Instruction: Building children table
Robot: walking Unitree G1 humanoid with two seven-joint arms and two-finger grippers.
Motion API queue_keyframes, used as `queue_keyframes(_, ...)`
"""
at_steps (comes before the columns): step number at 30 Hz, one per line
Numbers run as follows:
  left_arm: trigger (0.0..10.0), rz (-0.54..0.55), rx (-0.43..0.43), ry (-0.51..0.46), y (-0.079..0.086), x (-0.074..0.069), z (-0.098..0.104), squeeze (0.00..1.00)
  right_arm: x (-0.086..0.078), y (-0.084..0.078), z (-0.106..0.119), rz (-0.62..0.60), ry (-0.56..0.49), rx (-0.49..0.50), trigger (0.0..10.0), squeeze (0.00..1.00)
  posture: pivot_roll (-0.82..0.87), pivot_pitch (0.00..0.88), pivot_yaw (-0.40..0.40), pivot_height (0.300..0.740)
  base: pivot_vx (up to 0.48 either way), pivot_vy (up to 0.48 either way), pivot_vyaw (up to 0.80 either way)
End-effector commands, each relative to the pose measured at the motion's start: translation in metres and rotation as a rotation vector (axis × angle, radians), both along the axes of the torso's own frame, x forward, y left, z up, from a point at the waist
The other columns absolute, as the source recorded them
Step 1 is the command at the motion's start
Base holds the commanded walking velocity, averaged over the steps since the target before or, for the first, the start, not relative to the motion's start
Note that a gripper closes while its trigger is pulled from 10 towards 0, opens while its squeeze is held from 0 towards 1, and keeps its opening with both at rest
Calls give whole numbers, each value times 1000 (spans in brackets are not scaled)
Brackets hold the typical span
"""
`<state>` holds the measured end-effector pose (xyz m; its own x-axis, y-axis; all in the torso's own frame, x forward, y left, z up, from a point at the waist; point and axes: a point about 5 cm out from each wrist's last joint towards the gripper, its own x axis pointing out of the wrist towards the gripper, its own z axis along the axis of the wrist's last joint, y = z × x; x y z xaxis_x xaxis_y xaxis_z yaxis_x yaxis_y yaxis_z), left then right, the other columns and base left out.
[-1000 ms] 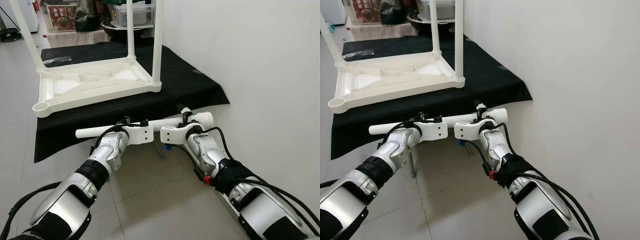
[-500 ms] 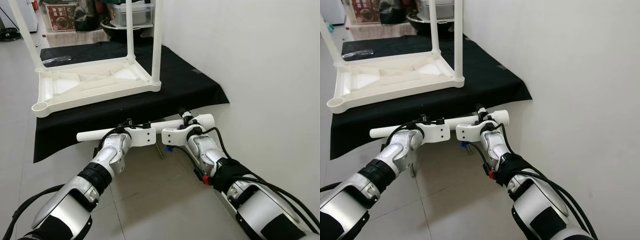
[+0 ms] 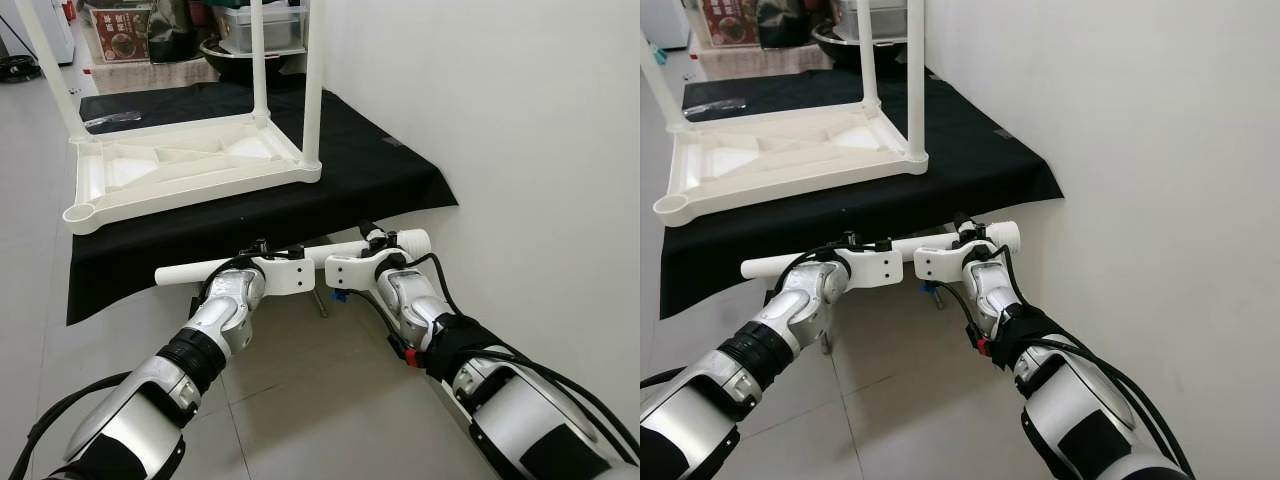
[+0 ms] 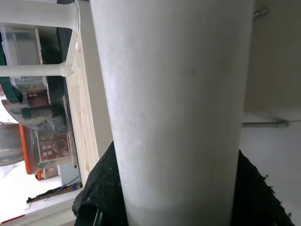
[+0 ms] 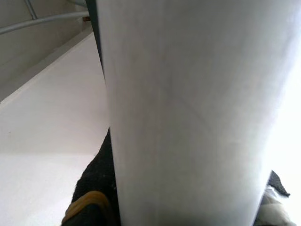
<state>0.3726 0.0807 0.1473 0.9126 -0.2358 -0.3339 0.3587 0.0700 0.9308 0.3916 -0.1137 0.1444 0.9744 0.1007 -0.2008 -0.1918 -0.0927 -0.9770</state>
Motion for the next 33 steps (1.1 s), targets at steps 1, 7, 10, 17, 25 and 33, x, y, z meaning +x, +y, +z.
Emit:
queue_keyframes(1, 10000, -274, -88, -75, -60, -20, 21, 1000, 4, 0, 6, -4, -3, 8, 0, 0, 64, 0, -75, 740, 0, 0, 0)
queue_keyframes(7, 10000, -233, -72, -37, -50, -18, 16, 1000, 5, -1, 8, -8, -14, 19, 0, 0, 66, 0, -75, 740, 0, 0, 0)
queue_keyframes(10, 10000, -234, -11, -35, -43, -18, 12, 0, 7, -5, 11, -16, -29, 27, 0, 0, 68, 0, -75, 740, 0, 0, 0)
queue_keyframes(17, 10000, -153, 28, -108, -14, -11, 23, 0, 7, -15, 11, -32, -39, 36, 0, 0, 66, 0, -77, 740, 0, 0, 0)
queue_keyframes(25, 10000, -58, 91, -148, 31, -8, 34, 0, 7, -38, 7, -103, -24, 46, 0, 0, 75, 0, -81, 740, 0, 0, 0)
queue_keyframes(33, 10000, 27, 72, -223, 66, -15, 42, 0, 9, -69, 16, -199, -57, 70, 0, 0, 76, 0, -87, 740, 0, 0, 0)
